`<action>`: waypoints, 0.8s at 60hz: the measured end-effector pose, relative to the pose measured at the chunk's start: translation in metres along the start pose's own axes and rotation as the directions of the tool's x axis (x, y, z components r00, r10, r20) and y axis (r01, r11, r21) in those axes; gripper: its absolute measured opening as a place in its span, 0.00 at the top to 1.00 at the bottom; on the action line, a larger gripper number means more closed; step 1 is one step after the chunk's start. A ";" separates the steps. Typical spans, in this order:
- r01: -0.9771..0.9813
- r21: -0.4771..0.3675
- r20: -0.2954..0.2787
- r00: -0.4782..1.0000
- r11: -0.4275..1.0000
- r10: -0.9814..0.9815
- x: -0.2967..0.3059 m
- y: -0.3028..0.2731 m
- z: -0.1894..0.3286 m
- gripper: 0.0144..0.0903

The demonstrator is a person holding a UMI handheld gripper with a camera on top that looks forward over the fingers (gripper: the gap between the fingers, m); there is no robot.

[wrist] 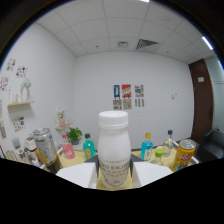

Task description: Make me a cup of Mount Fuji.

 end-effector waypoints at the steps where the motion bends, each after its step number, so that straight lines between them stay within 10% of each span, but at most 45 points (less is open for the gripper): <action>1: 0.004 0.009 0.003 1.000 1.000 -0.004 0.000 -0.003 -0.004 0.55; 16: 0.013 0.081 -0.005 1.000 0.997 -0.012 0.034 0.002 -0.072 0.55; 48: -0.025 -0.233 -0.039 0.999 0.972 0.016 0.114 0.305 -0.064 0.56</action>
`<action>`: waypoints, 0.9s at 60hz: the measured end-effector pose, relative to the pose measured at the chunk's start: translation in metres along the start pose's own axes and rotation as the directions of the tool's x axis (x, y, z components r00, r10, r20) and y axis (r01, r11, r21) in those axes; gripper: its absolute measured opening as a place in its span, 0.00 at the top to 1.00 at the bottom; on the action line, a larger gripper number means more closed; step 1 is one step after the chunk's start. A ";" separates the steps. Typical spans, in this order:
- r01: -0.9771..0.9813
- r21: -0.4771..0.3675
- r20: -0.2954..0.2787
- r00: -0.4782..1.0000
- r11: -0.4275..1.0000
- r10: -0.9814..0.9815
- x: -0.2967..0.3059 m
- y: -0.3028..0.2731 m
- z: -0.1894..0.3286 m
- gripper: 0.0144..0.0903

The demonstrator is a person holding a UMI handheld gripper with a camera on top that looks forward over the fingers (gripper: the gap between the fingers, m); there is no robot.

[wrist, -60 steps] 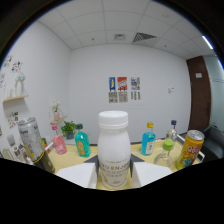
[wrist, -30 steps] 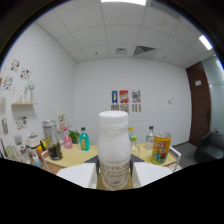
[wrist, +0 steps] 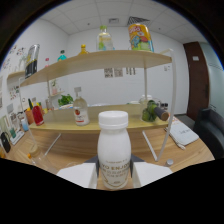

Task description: Make me a cup of Mount Fuji.

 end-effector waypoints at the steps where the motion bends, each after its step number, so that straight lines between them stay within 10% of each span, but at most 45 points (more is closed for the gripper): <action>1: 0.004 -0.007 -0.002 1.000 1.000 -0.004 0.002 0.005 0.003 0.56; 23: 0.502 -0.076 -0.034 0.862 0.861 -0.506 0.020 0.036 0.023 0.56; 54: 0.992 -0.091 -0.039 -0.093 -0.089 -0.995 0.008 0.007 0.029 0.56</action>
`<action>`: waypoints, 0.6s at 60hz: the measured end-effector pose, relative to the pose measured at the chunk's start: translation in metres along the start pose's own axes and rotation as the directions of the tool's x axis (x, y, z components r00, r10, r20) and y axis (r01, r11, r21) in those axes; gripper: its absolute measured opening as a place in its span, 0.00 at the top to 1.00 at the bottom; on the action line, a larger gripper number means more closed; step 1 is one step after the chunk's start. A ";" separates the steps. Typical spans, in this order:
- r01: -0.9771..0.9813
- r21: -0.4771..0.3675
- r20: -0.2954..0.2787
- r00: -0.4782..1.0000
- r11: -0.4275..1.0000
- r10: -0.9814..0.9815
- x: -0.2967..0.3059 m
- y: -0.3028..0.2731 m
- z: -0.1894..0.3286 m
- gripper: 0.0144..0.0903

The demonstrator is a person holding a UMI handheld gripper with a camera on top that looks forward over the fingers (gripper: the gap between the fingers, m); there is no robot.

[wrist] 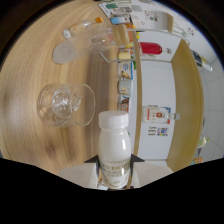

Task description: Make me a cup of Mount Fuji.

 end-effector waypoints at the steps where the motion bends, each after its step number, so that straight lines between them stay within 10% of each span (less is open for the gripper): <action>1: 0.027 -0.003 -0.002 1.000 1.000 -0.027 0.000 0.000 0.000 0.56; 36: 0.295 -0.026 -0.053 0.954 0.955 -0.296 0.019 -0.011 -0.002 0.56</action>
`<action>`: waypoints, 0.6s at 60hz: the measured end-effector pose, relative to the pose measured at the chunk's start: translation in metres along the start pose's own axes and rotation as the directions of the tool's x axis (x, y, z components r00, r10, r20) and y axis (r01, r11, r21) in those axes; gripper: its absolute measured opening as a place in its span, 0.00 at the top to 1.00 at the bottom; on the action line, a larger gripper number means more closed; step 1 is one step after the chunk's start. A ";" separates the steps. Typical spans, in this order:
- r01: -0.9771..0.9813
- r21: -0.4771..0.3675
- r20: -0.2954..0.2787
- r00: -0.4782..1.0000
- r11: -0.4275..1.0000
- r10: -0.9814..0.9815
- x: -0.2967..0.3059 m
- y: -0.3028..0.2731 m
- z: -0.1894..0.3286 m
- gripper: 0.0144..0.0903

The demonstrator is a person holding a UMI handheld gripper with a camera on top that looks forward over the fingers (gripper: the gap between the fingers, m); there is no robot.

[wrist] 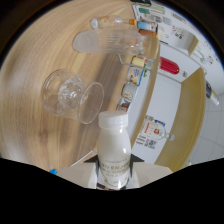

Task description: Make me a cup of Mount Fuji.

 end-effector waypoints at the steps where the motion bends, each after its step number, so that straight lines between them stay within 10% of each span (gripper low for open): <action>1: -0.020 0.003 -0.003 1.000 1.000 0.020 0.001 0.000 -0.001 0.55; 15: -0.571 0.091 -0.004 0.819 0.816 0.574 0.035 0.008 -0.024 0.55; 36: -0.988 -0.013 0.149 -0.154 -0.154 0.977 -0.011 0.007 -0.017 0.56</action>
